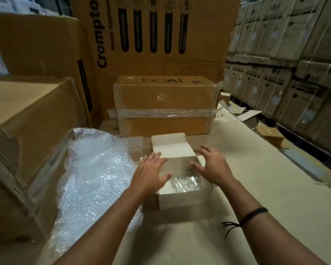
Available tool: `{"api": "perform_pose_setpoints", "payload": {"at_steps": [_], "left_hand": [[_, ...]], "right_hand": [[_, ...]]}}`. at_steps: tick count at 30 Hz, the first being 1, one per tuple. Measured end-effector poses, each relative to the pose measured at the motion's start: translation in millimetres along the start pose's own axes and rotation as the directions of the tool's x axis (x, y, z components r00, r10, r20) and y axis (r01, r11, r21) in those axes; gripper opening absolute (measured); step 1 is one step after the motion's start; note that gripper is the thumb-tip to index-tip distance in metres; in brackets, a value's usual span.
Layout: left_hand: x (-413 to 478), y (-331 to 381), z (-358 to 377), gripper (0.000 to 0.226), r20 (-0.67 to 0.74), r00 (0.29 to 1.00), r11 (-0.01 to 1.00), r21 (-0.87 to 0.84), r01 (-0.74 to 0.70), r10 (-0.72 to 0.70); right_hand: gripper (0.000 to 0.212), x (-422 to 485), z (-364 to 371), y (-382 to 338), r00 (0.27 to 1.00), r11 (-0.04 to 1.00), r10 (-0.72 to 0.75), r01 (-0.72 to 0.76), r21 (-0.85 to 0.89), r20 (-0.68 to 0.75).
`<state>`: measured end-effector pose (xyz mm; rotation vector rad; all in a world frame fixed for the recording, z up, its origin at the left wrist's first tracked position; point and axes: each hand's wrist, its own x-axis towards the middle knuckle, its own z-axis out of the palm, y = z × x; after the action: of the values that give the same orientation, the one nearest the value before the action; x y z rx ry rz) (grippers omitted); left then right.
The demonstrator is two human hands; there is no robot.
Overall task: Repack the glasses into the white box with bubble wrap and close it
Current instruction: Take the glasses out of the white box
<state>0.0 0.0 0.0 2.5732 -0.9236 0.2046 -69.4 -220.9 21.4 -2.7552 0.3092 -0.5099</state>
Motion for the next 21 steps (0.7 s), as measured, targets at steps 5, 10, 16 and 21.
{"api": "perform_pose_setpoints", "payload": {"at_steps": [5, 10, 16, 21], "left_hand": [[-1, -3, 34, 0.06, 0.137, 0.985, 0.992, -0.048, 0.115, -0.107], [13, -9, 42, 0.064, 0.208, 0.965, 0.987, 0.002, 0.162, -0.159], [32, -2, 34, 0.066, 0.32, 0.943, 0.974, 0.226, 0.019, -0.092], [60, 14, 28, 0.085, 0.473, 0.876, 0.936, 0.261, -0.237, 0.09]], "right_hand": [[0.065, -10, 36, 29, 0.956, 0.997, 0.062, -0.046, -0.059, 0.288], [0.067, 8, 46, 40, 0.944, 0.999, 0.033, -0.024, -0.031, 0.329], [0.063, 32, 40, 51, 0.952, 0.998, -0.005, 0.024, -0.059, 0.307], [0.064, 54, 35, 44, 0.924, 0.967, -0.01, 0.107, -0.233, 0.383]]}}
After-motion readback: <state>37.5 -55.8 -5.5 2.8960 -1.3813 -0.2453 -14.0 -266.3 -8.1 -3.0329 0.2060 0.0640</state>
